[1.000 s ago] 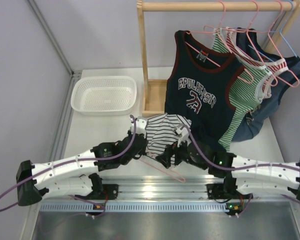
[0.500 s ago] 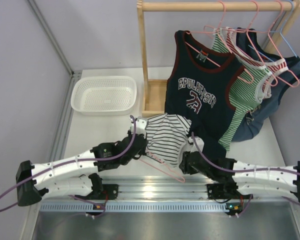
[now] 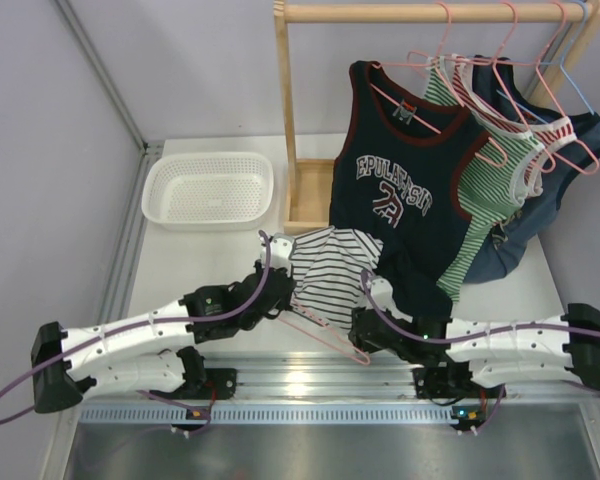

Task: Place the tank top on the hanger

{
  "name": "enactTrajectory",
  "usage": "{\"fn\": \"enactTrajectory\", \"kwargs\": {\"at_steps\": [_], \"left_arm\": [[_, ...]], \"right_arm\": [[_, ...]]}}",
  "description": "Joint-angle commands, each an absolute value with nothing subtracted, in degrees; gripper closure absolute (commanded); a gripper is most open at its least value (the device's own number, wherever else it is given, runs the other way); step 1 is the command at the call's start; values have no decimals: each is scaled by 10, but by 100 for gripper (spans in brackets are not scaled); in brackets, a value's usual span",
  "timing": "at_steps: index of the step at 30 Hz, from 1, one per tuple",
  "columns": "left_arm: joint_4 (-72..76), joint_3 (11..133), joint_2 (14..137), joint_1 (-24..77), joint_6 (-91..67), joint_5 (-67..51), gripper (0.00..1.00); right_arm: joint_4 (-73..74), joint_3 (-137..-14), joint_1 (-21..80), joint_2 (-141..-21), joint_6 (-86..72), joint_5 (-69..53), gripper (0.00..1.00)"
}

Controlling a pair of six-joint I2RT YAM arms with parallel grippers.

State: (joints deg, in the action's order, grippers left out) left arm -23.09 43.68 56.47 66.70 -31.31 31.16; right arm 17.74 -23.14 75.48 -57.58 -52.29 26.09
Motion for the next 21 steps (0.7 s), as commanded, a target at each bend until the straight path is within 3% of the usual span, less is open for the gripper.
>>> {"fn": "enactTrajectory", "kwargs": {"at_steps": [1, 21], "left_arm": [[-200, 433, 545, 667, -303, 320, 100], [-197, 421, 530, 667, -301, 314, 100]], "right_arm": [[141, -263, 769, -602, -529, 283, 58], [127, -313, 773, -718, -556, 301, 57]]}}
